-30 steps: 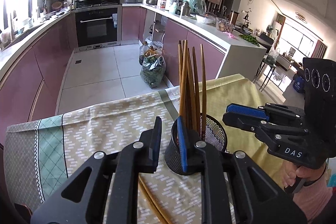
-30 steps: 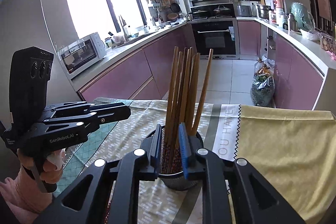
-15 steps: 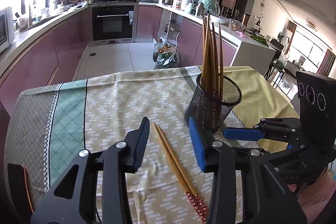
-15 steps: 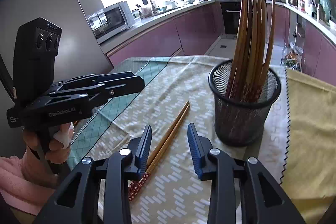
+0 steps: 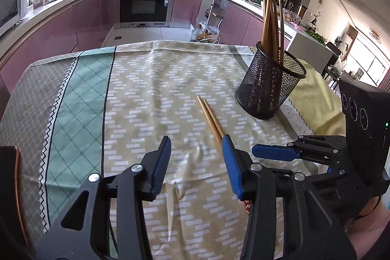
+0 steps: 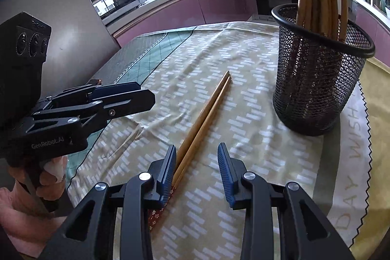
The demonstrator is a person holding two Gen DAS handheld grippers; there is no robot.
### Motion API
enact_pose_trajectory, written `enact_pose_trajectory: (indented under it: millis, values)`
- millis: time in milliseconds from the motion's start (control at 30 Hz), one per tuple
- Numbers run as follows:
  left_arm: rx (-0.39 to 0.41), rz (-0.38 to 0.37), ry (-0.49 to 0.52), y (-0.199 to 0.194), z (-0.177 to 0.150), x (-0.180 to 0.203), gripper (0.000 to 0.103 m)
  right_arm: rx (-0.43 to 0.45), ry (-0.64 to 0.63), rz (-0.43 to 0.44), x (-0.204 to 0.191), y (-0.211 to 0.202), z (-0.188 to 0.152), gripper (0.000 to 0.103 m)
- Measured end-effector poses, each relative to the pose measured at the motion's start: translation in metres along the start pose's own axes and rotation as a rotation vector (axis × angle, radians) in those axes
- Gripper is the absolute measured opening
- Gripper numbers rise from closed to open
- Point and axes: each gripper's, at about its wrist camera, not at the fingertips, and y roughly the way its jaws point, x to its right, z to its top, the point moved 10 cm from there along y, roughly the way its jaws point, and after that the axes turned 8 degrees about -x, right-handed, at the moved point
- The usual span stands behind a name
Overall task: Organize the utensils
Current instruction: 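Move both grippers back to the last chopsticks and grasp one each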
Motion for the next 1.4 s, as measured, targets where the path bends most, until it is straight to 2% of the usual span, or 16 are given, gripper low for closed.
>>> enact_pose_trajectory:
  millis: [567, 967, 1400]
  values:
    - [-0.034, -0.013, 0.013, 0.013, -0.009, 0.002, 0.043, -0.008, -0.028, -0.089, 0.001, 0.006, 0.003, 0.033]
    - [-0.060, -0.005, 0.057, 0.020, -0.012, 0.009, 0.043, -0.019, 0.004, -0.089, 0.010, 0.004, 0.000, 0.027]
    - [-0.101, -0.003, 0.116, 0.034, -0.015, 0.027, 0.043, -0.028, 0.032, -0.100, 0.024, -0.002, -0.002, 0.026]
